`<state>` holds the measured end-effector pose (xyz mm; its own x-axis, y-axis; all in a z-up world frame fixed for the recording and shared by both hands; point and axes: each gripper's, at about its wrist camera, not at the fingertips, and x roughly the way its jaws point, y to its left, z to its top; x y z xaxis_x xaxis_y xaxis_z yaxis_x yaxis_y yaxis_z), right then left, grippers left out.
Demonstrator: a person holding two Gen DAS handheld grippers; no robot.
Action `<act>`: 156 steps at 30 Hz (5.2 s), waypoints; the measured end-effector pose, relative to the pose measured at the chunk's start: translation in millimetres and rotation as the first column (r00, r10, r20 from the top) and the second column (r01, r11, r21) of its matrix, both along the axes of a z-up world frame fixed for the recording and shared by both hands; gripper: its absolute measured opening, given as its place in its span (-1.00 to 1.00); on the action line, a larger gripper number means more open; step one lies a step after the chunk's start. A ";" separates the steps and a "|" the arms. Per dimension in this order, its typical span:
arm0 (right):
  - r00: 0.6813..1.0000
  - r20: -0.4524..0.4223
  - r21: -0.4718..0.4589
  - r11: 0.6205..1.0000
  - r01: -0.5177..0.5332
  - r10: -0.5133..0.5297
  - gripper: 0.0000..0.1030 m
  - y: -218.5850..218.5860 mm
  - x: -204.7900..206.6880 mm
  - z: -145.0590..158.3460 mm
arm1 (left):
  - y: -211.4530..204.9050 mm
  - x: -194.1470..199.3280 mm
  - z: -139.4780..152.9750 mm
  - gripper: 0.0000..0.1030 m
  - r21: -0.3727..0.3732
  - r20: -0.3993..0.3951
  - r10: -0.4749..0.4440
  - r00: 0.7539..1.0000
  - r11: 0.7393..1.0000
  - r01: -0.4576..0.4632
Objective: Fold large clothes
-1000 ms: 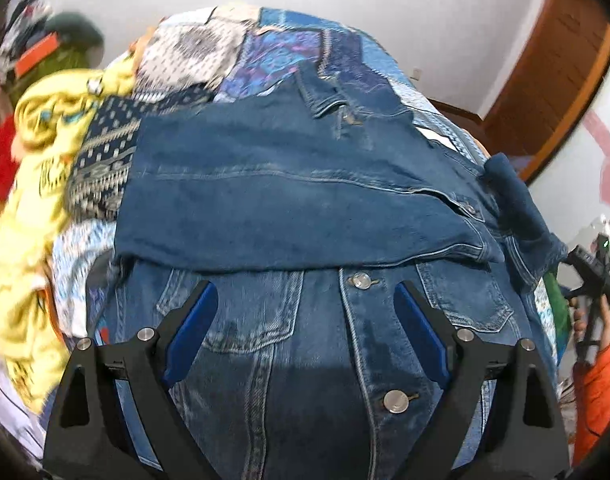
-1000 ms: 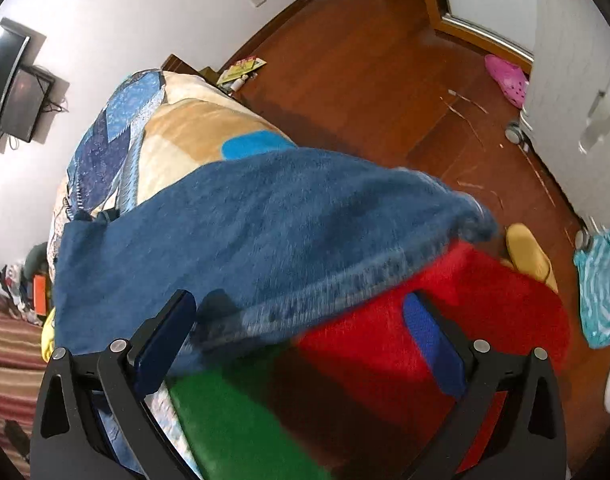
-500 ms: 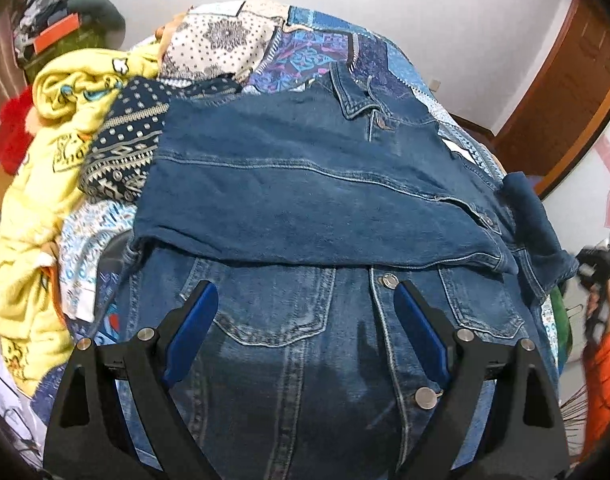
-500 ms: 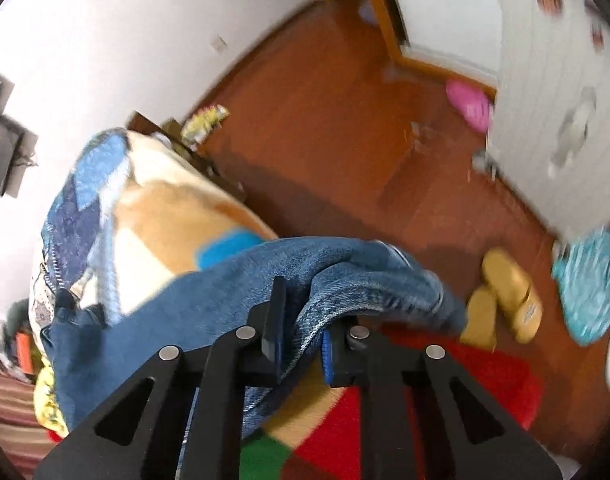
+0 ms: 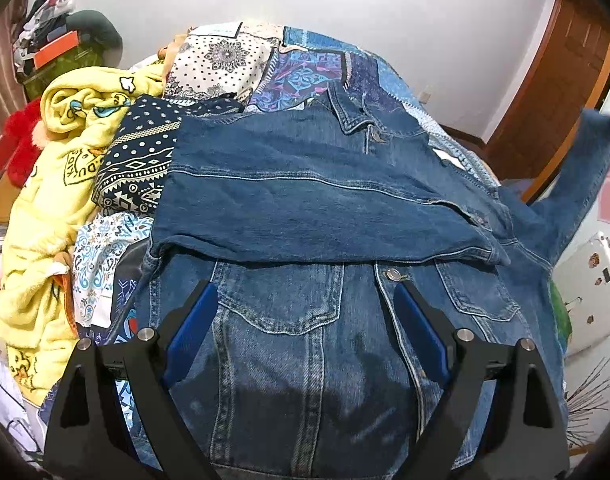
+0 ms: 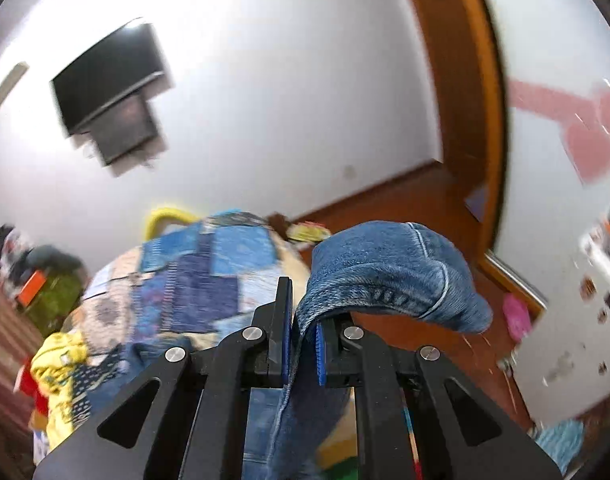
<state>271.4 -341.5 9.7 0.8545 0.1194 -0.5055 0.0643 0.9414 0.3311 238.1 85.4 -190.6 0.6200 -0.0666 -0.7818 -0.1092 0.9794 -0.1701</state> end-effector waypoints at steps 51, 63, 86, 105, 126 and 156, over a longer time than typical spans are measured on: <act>0.746 -0.374 -0.154 0.756 -0.636 0.551 0.57 235.5 -46.8 -172.1 | 24.7 46.8 12.3 0.75 0.019 -0.068 0.011 0.998 1.000 -0.010; 0.855 -0.420 -0.124 0.914 -0.386 0.305 0.58 124.5 -35.9 -208.6 | -45.0 127.1 -35.2 0.74 0.240 -0.209 -0.187 0.960 0.942 0.236; 0.827 -0.518 -0.102 0.944 -0.315 0.220 0.65 101.7 -36.4 -249.8 | 52.3 165.2 -11.9 -0.38 -0.148 -0.024 -0.031 0.999 0.989 0.028; 0.820 -0.522 -0.142 0.925 -0.353 0.234 0.65 135.2 -21.2 -248.9 | 108.5 111.5 -77.7 0.25 0.021 -0.193 0.093 0.977 0.996 -0.090; 0.842 -0.439 -0.023 0.933 -0.358 0.312 0.65 123.5 35.7 -206.7 | 158.5 155.9 -21.0 0.62 0.063 -0.122 0.094 0.988 0.994 -0.086; 0.844 -0.378 0.098 0.923 -0.373 0.381 -0.69 152.0 156.3 -208.6 | 194.9 227.0 -36.4 -0.82 -0.058 -0.063 0.150 0.987 0.986 -0.154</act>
<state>427.6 -189.5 -198.8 0.4814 0.4066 -0.7765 -0.1686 0.9123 0.3732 465.1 280.3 -227.0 0.5799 -0.0253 -0.8143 -0.2675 0.9382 -0.2197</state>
